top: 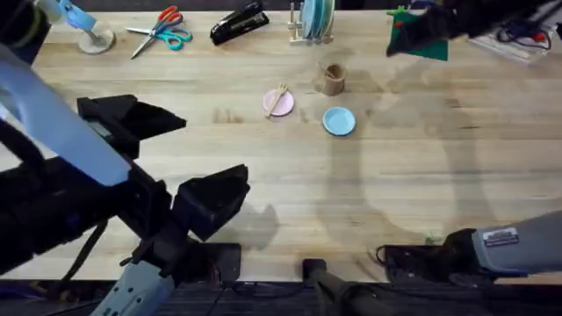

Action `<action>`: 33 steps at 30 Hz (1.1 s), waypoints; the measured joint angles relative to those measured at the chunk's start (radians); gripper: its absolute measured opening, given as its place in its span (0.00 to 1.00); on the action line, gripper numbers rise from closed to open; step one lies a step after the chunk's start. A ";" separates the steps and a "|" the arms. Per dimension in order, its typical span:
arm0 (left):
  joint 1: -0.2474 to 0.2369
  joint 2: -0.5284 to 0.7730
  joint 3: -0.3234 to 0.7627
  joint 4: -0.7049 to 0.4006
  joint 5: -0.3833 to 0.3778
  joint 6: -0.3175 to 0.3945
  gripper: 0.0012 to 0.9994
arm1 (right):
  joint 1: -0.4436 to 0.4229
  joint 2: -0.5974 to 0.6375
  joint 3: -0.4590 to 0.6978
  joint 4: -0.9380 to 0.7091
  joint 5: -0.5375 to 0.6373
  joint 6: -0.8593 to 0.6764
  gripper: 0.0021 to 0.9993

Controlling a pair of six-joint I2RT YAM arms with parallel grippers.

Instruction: Pick up a utensil and set it on the pink plate, then put the other utensil in the container.

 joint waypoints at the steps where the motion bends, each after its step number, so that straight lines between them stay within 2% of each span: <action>1: 0.000 0.000 0.000 0.000 0.000 0.000 1.00 | 0.000 -0.017 0.000 -0.032 0.029 0.000 0.99; 5: 0.000 0.000 0.000 0.000 0.000 0.000 1.00 | 0.000 -0.084 0.000 -0.132 0.113 0.001 1.00; 9: 0.000 0.000 0.000 0.000 0.000 0.000 1.00 | 0.000 -0.170 0.000 -0.165 0.177 0.031 1.00; 21: 0.000 0.000 0.000 0.000 0.000 0.000 1.00 | 0.000 -0.399 0.000 -0.341 0.322 0.103 0.99; 33: 0.000 0.000 0.000 0.000 0.000 0.000 1.00 | 0.000 -0.457 0.000 -0.412 0.384 0.110 1.00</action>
